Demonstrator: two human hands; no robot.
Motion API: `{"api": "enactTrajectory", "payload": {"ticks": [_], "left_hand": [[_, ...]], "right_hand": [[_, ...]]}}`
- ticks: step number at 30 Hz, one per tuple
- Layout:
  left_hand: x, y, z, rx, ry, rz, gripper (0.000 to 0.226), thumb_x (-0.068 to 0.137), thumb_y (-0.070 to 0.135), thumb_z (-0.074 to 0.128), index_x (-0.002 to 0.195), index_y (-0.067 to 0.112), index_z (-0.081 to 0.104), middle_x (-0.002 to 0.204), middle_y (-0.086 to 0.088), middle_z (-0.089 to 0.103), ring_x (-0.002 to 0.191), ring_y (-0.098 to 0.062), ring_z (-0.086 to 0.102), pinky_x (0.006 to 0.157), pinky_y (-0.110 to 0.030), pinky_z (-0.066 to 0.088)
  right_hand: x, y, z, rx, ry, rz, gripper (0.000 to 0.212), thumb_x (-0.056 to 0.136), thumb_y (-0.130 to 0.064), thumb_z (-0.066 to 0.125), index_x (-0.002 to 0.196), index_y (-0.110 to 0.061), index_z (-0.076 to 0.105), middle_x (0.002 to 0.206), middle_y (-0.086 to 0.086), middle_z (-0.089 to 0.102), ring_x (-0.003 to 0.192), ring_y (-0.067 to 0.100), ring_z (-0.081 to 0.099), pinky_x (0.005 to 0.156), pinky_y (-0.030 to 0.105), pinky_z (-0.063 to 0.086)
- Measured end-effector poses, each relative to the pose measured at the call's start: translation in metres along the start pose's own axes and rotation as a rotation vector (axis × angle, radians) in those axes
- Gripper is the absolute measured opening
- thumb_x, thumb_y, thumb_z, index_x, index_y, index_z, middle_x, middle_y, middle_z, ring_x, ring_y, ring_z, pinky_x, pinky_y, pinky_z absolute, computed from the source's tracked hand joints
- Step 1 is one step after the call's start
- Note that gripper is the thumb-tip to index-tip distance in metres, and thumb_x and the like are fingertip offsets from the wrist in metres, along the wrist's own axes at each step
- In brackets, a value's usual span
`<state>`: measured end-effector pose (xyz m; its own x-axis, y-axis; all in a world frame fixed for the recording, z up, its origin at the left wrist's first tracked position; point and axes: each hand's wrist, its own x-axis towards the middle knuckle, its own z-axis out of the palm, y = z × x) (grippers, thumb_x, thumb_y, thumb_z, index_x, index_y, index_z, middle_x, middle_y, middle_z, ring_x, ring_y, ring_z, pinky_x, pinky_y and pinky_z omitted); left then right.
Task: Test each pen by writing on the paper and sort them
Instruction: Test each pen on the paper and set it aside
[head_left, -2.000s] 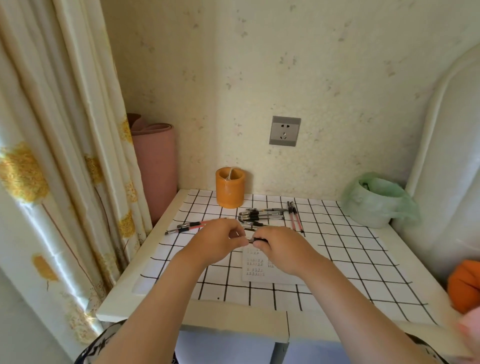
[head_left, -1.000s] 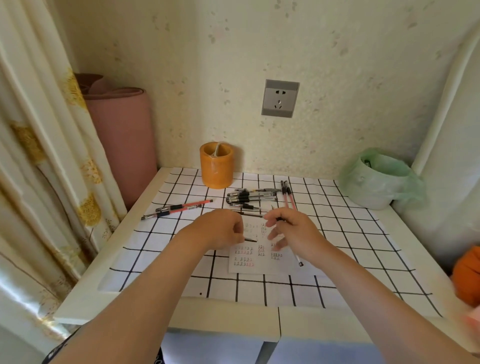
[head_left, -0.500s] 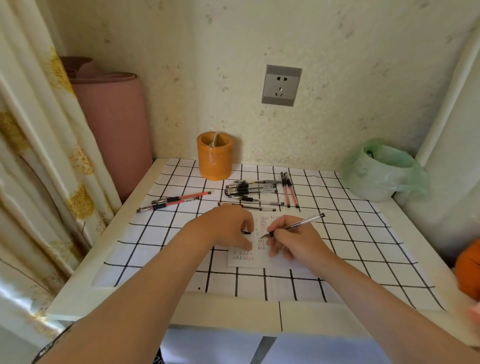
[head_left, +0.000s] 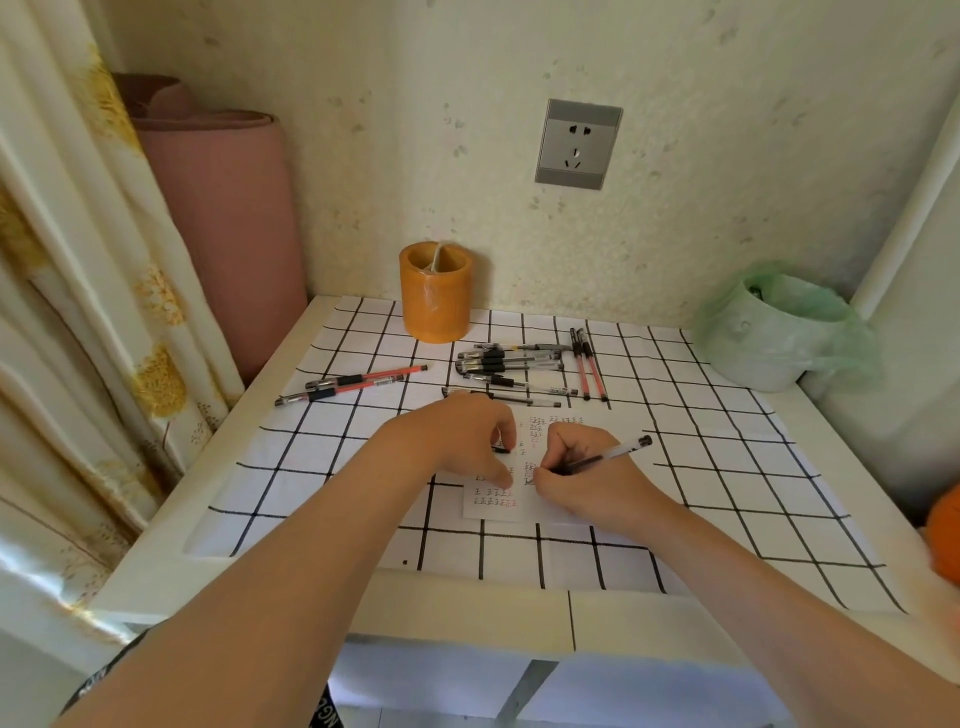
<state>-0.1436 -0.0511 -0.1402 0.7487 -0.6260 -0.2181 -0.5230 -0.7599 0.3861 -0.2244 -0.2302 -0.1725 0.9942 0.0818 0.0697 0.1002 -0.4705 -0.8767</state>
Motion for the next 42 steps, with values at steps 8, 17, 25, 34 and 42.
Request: {"api": "enactTrajectory", "payload": {"ticks": [8,17,25,34,42], "left_hand": [[0.0034,-0.0031,0.0019,-0.021,-0.004,-0.006,0.048,0.069,0.045,0.083,0.110,0.031,0.060,0.109,0.010,0.054,0.104,-0.013,0.050,0.086,-0.031,0.048],[0.0038,-0.0038,0.0021,-0.041,-0.011,-0.011,0.047,0.069,0.044,0.083,0.108,0.033,0.060,0.106,0.011,0.053,0.102,-0.013,0.051,0.085,-0.031,0.048],[0.0043,-0.0034,0.0016,-0.041,-0.021,-0.016,0.048,0.070,0.043,0.084,0.109,0.031,0.059,0.106,0.010,0.053,0.101,-0.013,0.052,0.085,-0.030,0.048],[0.0053,-0.0038,0.0017,-0.053,-0.026,-0.027,0.047,0.070,0.043,0.084,0.108,0.032,0.059,0.105,0.011,0.052,0.101,-0.012,0.051,0.084,-0.030,0.048],[0.0045,-0.0036,0.0014,-0.052,-0.025,-0.030,0.047,0.070,0.042,0.084,0.108,0.032,0.059,0.106,0.011,0.053,0.101,-0.013,0.053,0.084,-0.030,0.048]], "right_hand": [[0.0014,0.0036,0.0012,-0.041,-0.030,-0.020,0.020,0.079,0.001,0.070,0.067,-0.001,0.054,0.064,0.006,0.056,0.058,0.009,0.049,0.052,0.024,0.041],[-0.0012,0.0024,0.0012,-0.073,-0.043,-0.041,0.020,0.078,0.001,0.068,0.067,0.000,0.051,0.064,0.003,0.051,0.057,0.007,0.045,0.053,0.023,0.037],[-0.0037,0.0031,0.0005,-0.054,-0.042,-0.064,0.021,0.081,0.002,0.068,0.068,0.000,0.053,0.066,0.011,0.054,0.059,0.008,0.047,0.054,0.023,0.039],[-0.0035,0.0034,-0.0011,-0.042,-0.078,-0.040,0.020,0.081,0.001,0.068,0.069,0.000,0.053,0.071,0.020,0.054,0.061,0.013,0.047,0.057,0.030,0.039],[-0.0035,0.0017,0.0006,-0.076,-0.061,-0.039,0.020,0.080,0.000,0.067,0.068,0.000,0.050,0.065,0.007,0.050,0.060,0.009,0.044,0.055,0.027,0.036]]}}
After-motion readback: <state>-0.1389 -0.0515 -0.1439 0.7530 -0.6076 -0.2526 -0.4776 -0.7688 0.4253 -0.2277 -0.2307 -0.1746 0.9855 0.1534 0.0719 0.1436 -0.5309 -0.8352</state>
